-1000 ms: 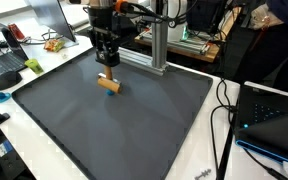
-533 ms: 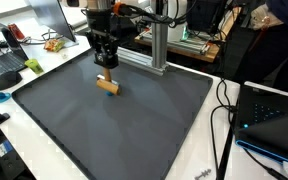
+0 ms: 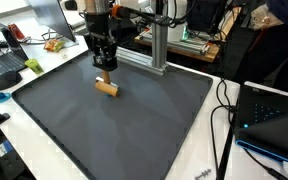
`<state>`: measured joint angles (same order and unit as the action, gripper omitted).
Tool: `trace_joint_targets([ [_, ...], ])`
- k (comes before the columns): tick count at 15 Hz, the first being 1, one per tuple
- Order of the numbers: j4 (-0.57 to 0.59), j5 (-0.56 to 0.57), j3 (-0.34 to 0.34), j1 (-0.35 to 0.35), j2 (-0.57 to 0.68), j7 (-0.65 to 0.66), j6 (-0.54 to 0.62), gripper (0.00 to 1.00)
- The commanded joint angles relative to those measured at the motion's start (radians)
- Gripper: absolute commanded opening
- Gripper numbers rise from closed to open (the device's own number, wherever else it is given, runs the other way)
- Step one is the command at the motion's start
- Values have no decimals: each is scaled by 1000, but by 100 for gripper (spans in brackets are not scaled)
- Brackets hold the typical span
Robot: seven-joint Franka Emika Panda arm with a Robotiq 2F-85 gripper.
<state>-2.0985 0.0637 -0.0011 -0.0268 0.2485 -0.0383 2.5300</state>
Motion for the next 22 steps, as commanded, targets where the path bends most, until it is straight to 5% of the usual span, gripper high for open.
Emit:
trace_joint_targets([
  [1, 31, -44, 11, -9, 38, -55, -50, 22],
  [22, 59, -51, 5, -13, 85, -57, -24, 22],
])
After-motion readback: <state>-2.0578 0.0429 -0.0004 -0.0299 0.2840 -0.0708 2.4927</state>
